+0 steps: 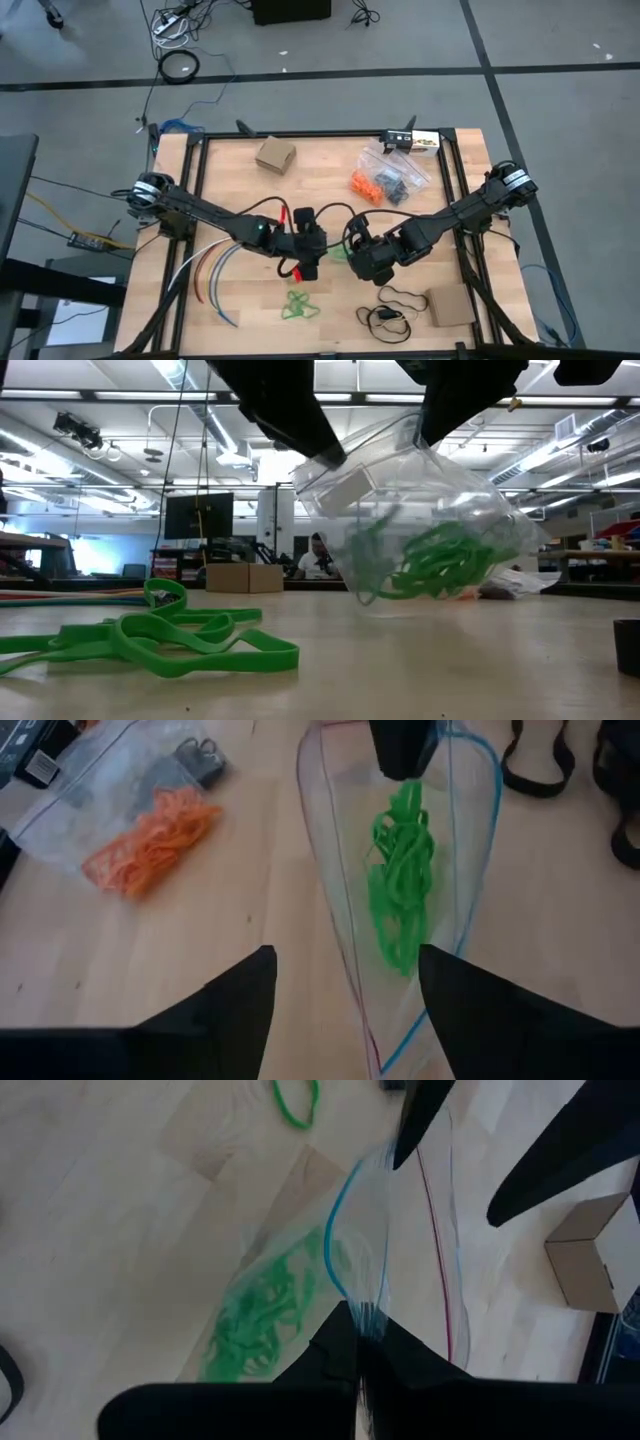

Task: Sort rubber bands
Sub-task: Put the green rubber band into the transparent zip bag

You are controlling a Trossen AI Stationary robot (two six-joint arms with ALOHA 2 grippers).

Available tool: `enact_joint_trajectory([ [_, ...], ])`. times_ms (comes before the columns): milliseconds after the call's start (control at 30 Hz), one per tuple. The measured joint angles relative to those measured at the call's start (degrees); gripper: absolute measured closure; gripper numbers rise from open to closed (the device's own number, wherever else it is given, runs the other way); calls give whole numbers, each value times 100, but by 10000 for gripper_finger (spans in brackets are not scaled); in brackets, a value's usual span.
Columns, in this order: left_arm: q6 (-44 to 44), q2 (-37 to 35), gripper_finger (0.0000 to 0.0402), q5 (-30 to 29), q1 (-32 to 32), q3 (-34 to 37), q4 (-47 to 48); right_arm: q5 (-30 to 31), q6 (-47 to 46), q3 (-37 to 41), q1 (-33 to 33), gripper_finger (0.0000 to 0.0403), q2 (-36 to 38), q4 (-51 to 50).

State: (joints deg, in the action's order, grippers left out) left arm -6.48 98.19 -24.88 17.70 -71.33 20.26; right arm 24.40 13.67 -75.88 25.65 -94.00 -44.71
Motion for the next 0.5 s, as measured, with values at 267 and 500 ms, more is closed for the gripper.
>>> enact_joint_trajectory([
  [267, 14, -22, 152, -165, 3, -313, 727, 0, 0, 0, -71, 403, 0, 0],
  [500, -588, -197, 152, -659, 269, -968, 2742, 2, -13, 0, -118, 403, 0, -28],
])
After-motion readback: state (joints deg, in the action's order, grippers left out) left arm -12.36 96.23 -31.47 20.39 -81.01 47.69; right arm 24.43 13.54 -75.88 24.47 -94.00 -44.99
